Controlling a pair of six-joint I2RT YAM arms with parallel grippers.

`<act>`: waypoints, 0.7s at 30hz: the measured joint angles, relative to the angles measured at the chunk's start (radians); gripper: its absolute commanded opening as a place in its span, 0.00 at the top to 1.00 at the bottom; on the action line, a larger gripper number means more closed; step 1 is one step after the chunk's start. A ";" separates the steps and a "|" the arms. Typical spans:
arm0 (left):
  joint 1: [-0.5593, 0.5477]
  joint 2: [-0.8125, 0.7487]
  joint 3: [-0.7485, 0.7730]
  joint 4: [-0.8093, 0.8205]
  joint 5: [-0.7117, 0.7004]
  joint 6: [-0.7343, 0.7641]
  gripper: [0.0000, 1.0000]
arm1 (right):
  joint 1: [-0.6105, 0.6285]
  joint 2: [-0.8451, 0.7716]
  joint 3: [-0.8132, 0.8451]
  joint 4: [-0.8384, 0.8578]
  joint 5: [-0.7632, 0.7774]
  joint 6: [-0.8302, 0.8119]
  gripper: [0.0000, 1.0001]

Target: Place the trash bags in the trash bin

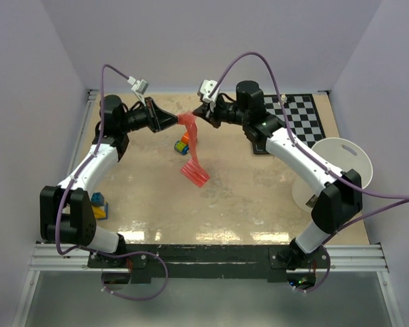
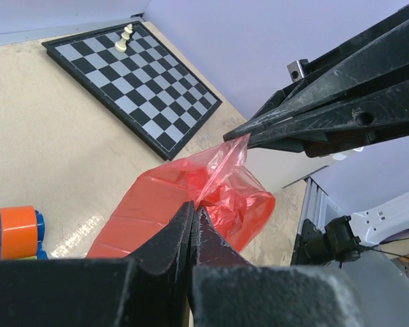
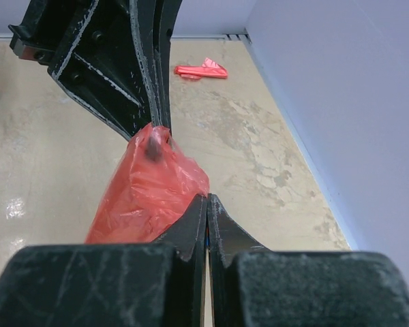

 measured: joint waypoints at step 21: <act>0.000 -0.065 0.025 -0.102 -0.111 0.097 1.00 | 0.095 0.064 0.236 0.042 0.192 0.382 0.20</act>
